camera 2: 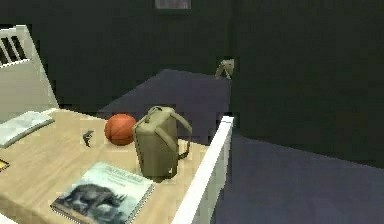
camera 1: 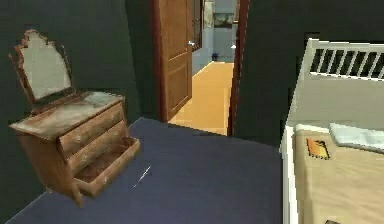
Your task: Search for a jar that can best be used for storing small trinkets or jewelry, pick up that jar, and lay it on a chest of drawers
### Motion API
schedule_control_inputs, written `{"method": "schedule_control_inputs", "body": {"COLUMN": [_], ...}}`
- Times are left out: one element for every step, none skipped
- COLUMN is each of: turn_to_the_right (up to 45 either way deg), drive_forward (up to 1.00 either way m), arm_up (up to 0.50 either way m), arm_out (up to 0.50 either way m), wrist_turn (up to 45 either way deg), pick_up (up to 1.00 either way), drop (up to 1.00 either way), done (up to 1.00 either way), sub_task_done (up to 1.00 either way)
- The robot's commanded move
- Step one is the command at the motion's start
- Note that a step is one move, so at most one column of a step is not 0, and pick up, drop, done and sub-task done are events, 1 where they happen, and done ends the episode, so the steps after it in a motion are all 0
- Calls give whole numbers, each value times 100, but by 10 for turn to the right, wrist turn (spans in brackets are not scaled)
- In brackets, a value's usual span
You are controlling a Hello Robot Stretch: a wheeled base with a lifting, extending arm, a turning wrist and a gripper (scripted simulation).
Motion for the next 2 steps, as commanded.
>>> {"method": "schedule_control_inputs", "body": {"turn_to_the_right": [0, 0], "drive_forward": [100, 100], "arm_up": [0, 0], "arm_out": [0, 0], "wrist_turn": [0, 0], "pick_up": [0, 0], "drop": [0, 0], "done": [0, 0], "sub_task_done": [0, 0]}}
